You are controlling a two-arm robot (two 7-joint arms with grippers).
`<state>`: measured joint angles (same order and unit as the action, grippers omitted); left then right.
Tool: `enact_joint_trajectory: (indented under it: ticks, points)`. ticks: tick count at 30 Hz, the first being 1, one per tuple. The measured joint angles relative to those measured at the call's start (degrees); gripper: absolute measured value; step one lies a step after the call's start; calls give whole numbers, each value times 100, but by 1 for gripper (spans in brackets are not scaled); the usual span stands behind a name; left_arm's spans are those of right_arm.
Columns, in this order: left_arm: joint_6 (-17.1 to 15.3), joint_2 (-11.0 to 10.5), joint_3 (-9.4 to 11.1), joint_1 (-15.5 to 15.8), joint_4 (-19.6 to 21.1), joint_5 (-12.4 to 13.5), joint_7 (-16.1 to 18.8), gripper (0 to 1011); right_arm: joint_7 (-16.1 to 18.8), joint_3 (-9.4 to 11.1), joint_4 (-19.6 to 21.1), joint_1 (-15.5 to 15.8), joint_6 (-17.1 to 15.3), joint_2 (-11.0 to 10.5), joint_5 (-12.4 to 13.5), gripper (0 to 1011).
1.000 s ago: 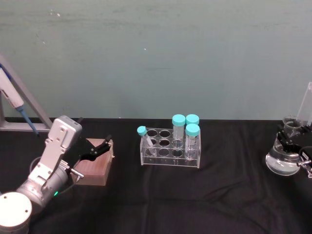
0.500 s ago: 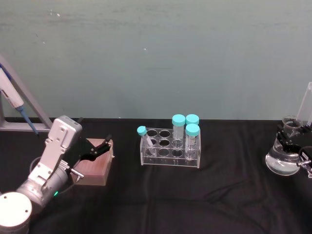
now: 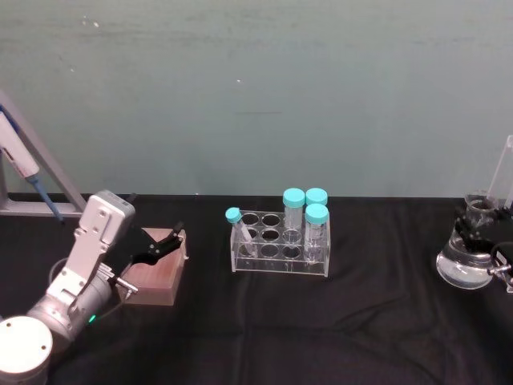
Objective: Place the experimental apparatus aside using one hand.
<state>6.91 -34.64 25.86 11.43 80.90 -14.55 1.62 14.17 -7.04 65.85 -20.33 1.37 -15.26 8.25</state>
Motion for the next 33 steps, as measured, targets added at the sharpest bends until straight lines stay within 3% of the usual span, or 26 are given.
enact_joint_trajectory:
  ticks: [13,18,33]
  points:
    - [0,0,0,0,0,0,0,1000,0,-4,1,2,-5,1,5,877]
    - [0,0,0,0,0,0,0,1000,0,-2,1,0,-5,1,5,990]
    - [0,0,0,0,0,0,0,1000,-101,36,157,67,34,8,-88,1000]
